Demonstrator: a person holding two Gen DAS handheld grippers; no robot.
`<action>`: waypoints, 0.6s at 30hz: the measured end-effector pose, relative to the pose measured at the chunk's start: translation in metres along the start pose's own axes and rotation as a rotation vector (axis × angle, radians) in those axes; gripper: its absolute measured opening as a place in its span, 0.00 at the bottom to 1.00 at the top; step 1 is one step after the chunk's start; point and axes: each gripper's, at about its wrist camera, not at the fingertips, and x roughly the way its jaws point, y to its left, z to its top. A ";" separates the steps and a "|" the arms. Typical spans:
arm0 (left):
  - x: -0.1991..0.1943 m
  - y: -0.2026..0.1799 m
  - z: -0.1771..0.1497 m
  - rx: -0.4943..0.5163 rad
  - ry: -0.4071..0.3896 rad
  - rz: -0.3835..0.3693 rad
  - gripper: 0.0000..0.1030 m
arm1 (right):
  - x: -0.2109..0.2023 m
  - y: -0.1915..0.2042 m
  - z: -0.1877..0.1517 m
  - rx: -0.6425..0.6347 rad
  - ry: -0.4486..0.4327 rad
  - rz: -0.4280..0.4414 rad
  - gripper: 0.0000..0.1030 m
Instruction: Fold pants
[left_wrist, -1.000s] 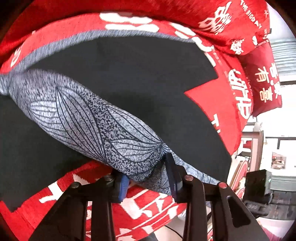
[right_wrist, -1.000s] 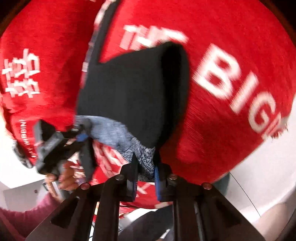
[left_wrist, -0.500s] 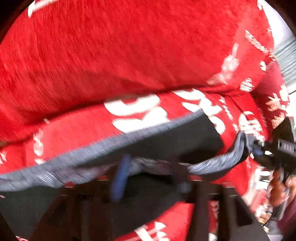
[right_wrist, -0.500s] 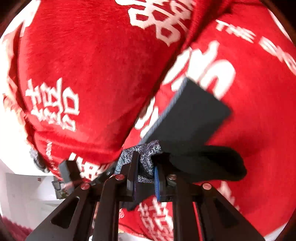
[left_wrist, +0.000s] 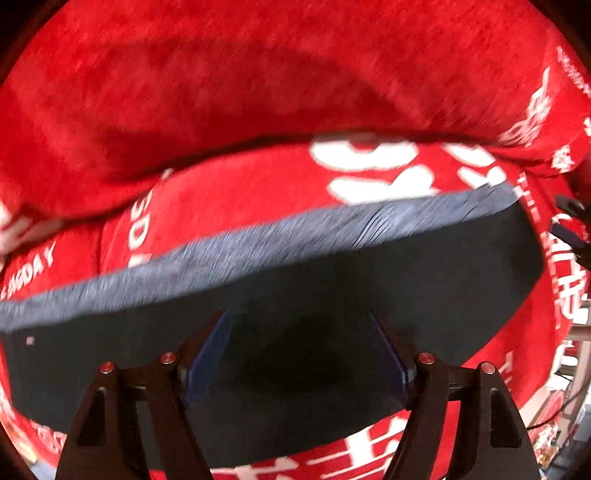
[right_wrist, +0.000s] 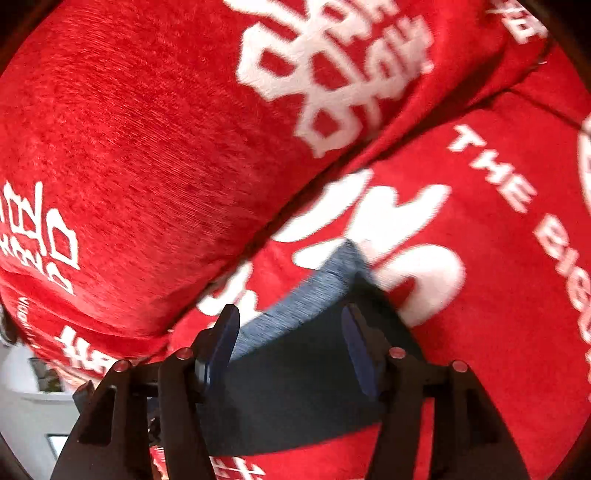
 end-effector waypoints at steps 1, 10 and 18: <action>0.001 0.003 -0.004 -0.011 0.004 0.013 0.74 | -0.002 -0.004 -0.006 0.002 -0.001 -0.044 0.60; 0.020 0.017 -0.015 -0.101 0.040 0.079 0.74 | 0.012 -0.079 -0.044 0.231 0.037 -0.035 0.19; 0.010 0.021 -0.002 -0.123 0.002 0.111 0.74 | 0.012 -0.062 -0.033 0.179 0.065 -0.084 0.19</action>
